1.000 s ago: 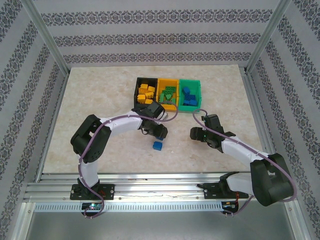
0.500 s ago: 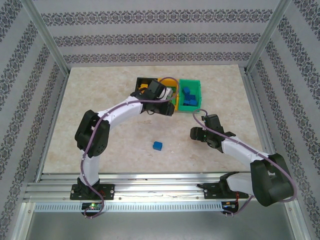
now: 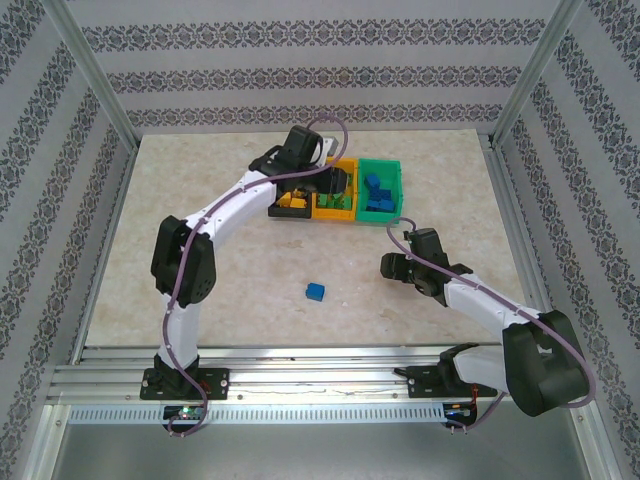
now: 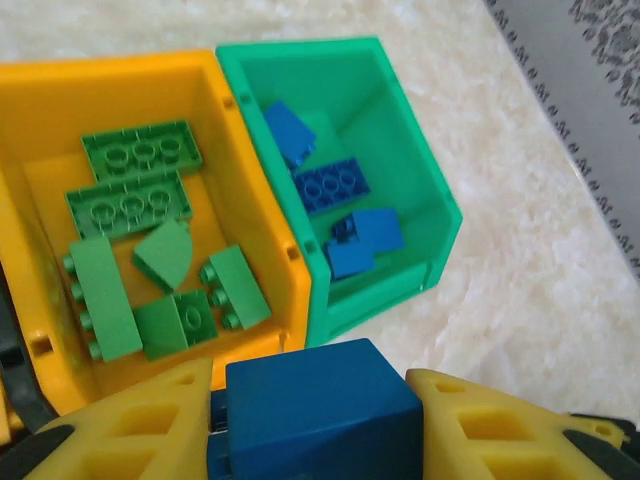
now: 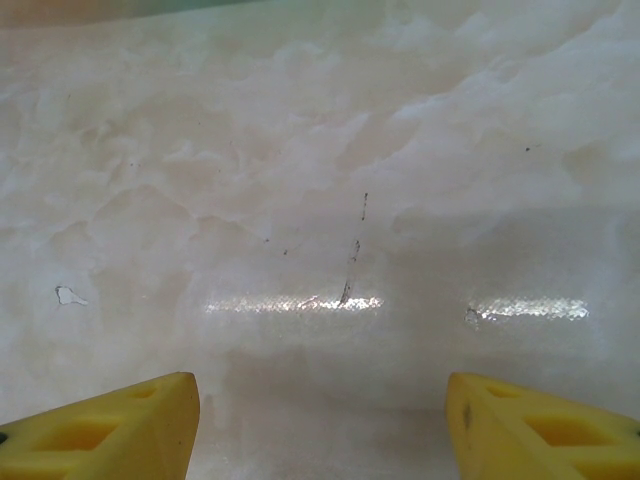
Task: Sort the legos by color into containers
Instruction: Place the lego in the container.
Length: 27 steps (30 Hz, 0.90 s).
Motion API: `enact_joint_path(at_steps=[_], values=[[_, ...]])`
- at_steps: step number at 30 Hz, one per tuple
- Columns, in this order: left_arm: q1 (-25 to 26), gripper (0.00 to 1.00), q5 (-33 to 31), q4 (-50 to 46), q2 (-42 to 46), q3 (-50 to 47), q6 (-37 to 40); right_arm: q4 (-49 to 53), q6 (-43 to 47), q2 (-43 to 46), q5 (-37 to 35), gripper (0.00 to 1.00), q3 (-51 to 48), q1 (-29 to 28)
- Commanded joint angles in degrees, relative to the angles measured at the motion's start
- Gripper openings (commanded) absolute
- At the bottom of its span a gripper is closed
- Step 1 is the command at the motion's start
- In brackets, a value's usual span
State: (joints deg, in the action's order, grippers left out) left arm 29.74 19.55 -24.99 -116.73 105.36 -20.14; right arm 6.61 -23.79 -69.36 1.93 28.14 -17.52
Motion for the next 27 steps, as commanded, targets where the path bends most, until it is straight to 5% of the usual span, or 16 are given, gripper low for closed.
enact_joint_path(at_steps=[1,14,17,27], values=[[-0.2,0.36,3.8,0.4,-3.4,4.5,-2.4,0.2,0.6,1.2,-1.2,0.67,0.2,-0.7],[2.5,0.41,9.1,-4.0,-24.4,34.7,-6.7,0.0,0.7,1.5,-1.6,0.67,0.0,-0.8],[2.7,0.5,9.3,-5.3,-28.2,40.2,-7.6,0.1,0.9,1.5,-1.6,0.67,0.1,-1.0],[2.8,0.66,10.6,-12.6,-24.8,39.0,-3.0,0.4,1.0,0.3,-2.3,0.67,0.8,-1.8]])
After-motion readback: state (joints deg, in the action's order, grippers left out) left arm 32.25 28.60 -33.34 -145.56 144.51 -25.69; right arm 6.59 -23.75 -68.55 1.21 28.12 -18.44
